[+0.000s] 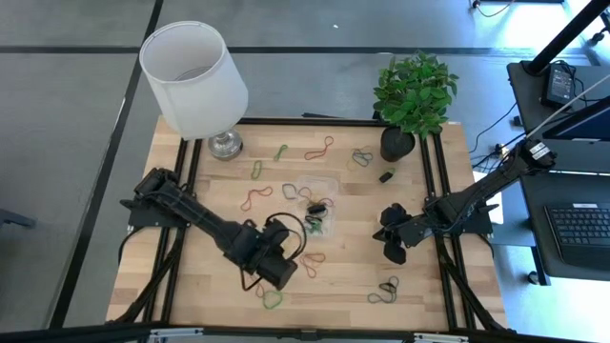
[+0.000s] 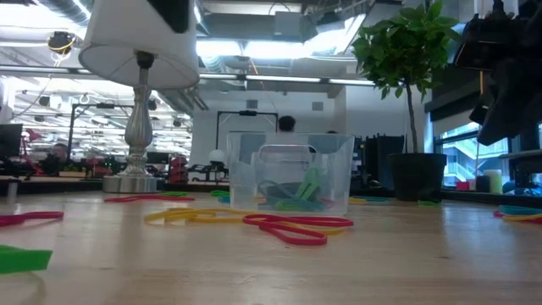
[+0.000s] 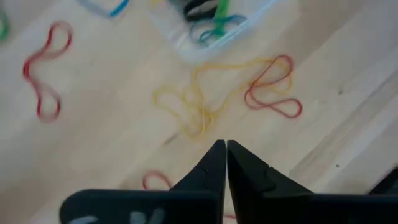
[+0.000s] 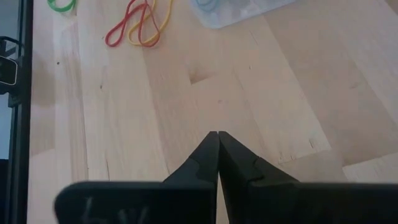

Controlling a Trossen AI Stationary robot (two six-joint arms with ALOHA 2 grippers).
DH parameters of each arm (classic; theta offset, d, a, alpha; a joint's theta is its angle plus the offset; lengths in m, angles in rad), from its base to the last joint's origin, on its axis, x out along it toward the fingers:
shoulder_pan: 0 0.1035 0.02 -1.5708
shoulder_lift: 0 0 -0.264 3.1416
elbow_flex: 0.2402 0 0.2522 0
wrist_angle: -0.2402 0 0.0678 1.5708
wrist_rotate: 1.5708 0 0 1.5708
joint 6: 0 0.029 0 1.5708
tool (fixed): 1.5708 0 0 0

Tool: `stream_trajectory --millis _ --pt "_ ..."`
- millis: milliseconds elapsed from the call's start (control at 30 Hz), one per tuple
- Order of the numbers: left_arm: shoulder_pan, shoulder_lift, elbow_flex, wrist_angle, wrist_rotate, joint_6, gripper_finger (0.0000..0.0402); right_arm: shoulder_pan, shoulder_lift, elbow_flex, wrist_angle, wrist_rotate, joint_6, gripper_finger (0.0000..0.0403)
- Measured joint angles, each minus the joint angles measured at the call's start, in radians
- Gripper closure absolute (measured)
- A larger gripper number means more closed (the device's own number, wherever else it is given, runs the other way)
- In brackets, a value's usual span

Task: Pick and place rubber bands into bin
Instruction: Put the red rubber band into the bin

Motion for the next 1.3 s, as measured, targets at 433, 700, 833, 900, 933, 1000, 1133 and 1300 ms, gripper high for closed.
stream_trajectory --millis 433,700,833,900,933,1000,1133,1300 --pt "-0.022 0.0 -0.222 -0.073 0.175 -0.603 0.0276 0.0 0.0 0.0 0.008 0.0 0.006 0.0391" --pt "-0.014 0.001 -0.436 0.218 0.248 -0.703 0.0262 0.0 0.0 0.0 0.012 0.0 0.006 0.0391" --pt "-0.007 0.001 -0.527 0.326 0.291 -0.733 0.0267 0.0 0.0 0.0 0.015 0.0 0.007 0.0391" --pt "-0.008 0.001 -0.564 0.373 0.31 -0.743 0.0271 0.0 0.0 0.0 0.016 0.0 0.007 0.0391" --pt "-0.008 0.001 -0.579 0.388 0.324 -0.743 0.0273 0.0 0.0 0.0 0.016 0.0 0.007 0.0391" --pt "-0.008 -0.004 -0.609 0.422 0.339 -0.749 0.0278 0.0 0.0 0.0 0.02 0.0 0.007 0.0391" --pt "-0.014 -0.007 -0.642 0.453 0.342 -0.725 0.0303 0.0 0.0 0.0 0.035 0.001 0.026 0.0391" --pt "-0.015 -0.006 -0.647 0.443 0.345 -0.666 0.0377 0.0 0.0 0.0 0.034 0.003 0.03 0.0391"
